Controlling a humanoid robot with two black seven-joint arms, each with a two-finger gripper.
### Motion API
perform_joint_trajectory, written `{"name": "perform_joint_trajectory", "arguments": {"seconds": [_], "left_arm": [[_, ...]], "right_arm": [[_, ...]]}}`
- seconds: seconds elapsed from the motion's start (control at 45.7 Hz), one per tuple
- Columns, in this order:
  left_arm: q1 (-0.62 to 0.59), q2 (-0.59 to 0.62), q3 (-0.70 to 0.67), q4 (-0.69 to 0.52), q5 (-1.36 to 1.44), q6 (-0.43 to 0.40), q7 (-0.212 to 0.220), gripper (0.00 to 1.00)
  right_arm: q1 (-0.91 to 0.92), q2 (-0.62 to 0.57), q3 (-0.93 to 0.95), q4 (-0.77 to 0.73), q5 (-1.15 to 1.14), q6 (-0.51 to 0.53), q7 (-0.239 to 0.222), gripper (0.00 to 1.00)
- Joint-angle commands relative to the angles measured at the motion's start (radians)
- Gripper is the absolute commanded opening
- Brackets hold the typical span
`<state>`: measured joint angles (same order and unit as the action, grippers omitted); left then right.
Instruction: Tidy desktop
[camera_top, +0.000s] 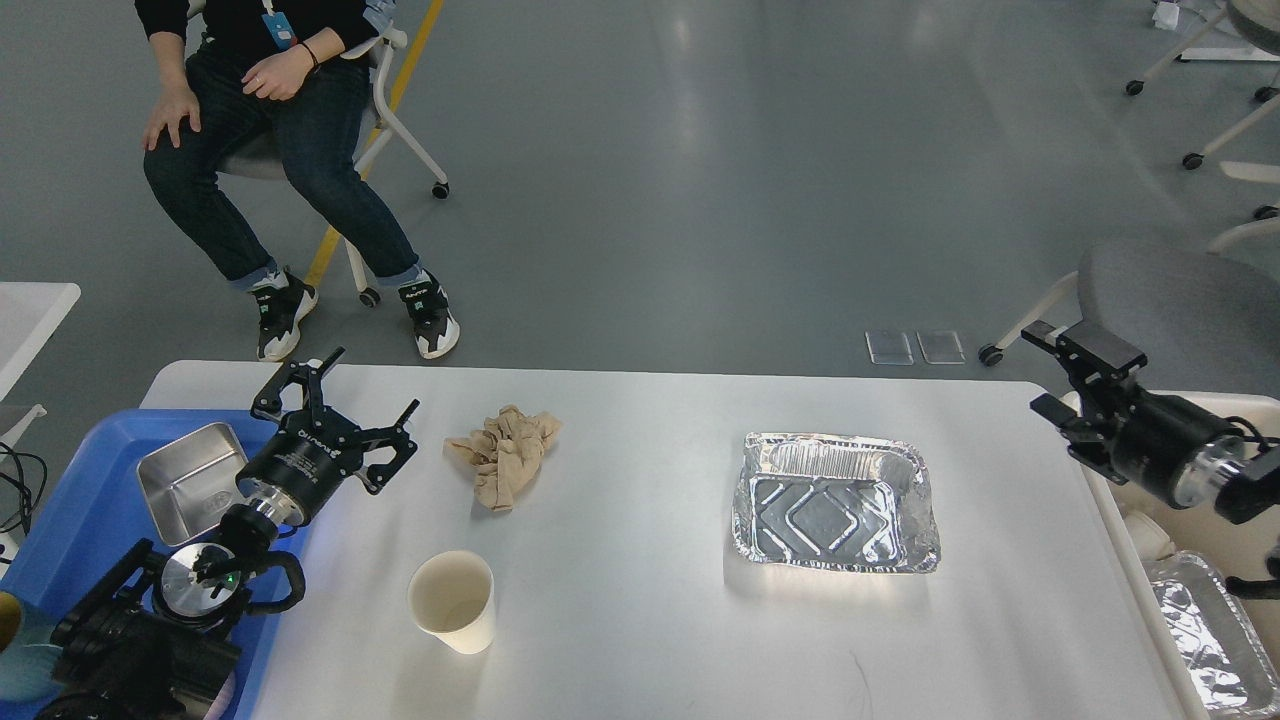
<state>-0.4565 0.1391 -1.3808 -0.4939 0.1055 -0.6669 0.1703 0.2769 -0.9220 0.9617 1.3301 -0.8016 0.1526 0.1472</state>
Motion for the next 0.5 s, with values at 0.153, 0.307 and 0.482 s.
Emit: {"name": "perform_joint_trajectory", "arguments": {"seconds": [0.153,0.307,0.482], "left_arm": [[0.002,-0.012,0.035,0.000,0.000,0.000,-0.002,0.97],[0.002,-0.012,0.057,0.000,0.000,0.000,-0.006,0.97],[0.002,-0.007,0.057,0.000,0.000,0.000,-0.005,0.97]], "right_arm": [[-0.045,-0.434,0.003,0.239,-0.007,0.054,0.005,1.00],[-0.042,-0.575,0.005,0.285,-0.065,0.058,0.005,1.00],[-0.035,-0.709,0.006,0.357,-0.178,0.058,0.005,1.00]]}}
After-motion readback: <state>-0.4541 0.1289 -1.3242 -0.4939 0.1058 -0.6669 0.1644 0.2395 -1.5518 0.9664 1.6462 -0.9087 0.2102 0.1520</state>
